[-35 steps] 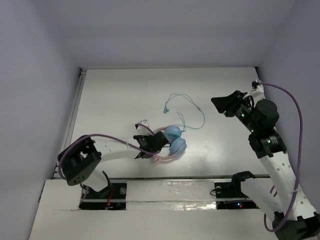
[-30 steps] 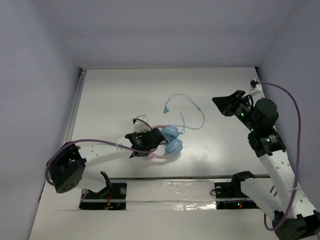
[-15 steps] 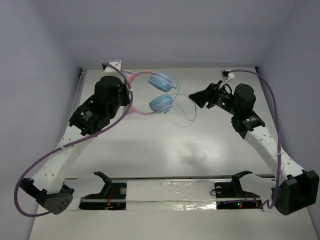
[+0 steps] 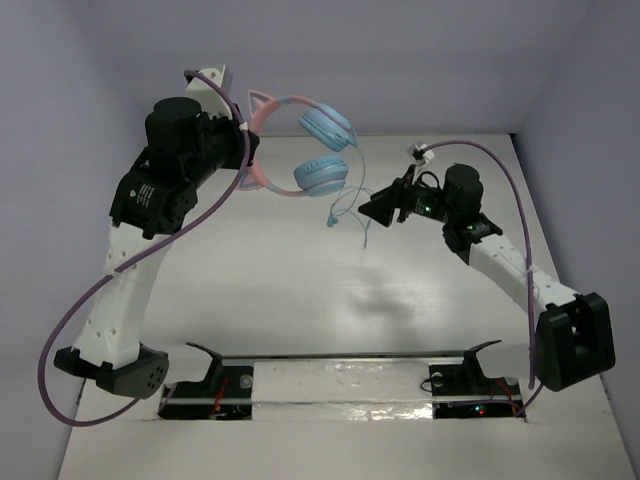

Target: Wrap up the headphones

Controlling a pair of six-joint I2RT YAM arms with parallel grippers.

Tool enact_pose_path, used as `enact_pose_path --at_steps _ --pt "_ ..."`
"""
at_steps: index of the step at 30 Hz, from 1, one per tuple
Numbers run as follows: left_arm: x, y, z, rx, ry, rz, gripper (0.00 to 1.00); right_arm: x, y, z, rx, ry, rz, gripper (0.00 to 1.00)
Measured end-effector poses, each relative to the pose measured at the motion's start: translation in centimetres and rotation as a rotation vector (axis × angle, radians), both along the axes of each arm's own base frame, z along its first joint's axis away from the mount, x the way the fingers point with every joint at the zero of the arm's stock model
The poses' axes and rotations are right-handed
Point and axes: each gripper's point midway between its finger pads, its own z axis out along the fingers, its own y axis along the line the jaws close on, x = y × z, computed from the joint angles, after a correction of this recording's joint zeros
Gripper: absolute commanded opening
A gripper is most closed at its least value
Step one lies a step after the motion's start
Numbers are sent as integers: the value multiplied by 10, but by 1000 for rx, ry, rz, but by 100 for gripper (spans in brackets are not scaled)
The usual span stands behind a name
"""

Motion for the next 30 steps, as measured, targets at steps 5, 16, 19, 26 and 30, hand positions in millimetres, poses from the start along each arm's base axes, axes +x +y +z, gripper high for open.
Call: enact_pose_path --at_steps 5,16,19,26,30 --pt "13 -13 28 -49 -38 -62 0 -2 15 -23 -34 28 72 77" --pt "11 -24 49 -94 -58 -149 0 34 18 -52 -103 35 -4 81" --pt "10 -24 52 -102 -64 -157 0 36 20 -57 -99 41 -3 80" --pt "16 -33 49 -122 -40 -203 0 32 43 -72 -92 53 43 48" --pt "30 -34 35 -148 16 -210 0 33 48 -89 -76 85 43 18"
